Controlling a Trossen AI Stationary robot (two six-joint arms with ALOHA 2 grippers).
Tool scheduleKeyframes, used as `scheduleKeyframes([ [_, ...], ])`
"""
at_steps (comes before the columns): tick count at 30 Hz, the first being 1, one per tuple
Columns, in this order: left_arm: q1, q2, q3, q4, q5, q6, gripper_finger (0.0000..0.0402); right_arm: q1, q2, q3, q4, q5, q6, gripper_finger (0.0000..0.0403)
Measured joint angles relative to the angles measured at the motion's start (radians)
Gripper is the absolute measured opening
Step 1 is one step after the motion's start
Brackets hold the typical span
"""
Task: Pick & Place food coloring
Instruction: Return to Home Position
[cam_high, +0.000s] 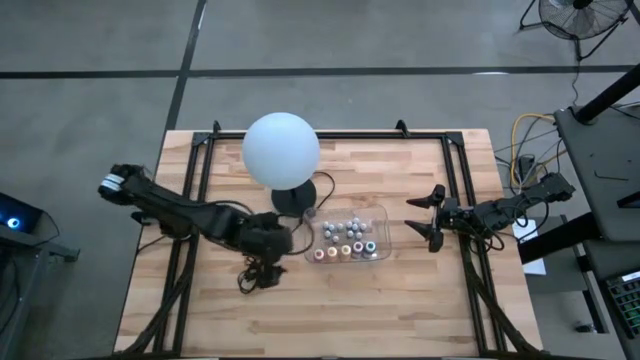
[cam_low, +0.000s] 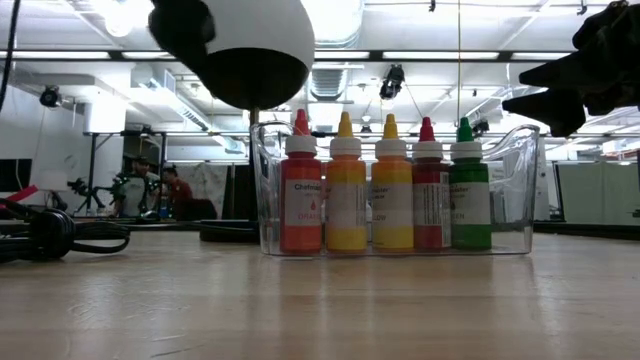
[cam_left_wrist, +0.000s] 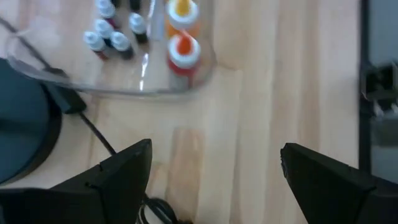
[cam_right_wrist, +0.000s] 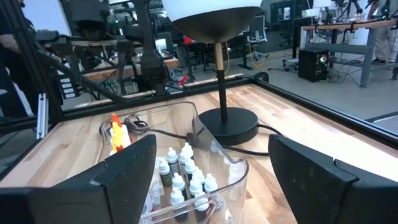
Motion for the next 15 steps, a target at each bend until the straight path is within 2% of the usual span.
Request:
scheduleKeyframes([
  [7, -0.024, -0.161, -0.174, 0.066, 0.046, 0.048, 0.0325, 0.001, 0.0, 0.0, 0.0, 0.0, 0.0, 0.0306],
  [15, -0.025, -0.342, -0.35, 0.097, 0.046, 0.108, 0.0325, 0.001, 0.0, 0.0, 0.0, 0.0, 0.0, 0.0306],
])
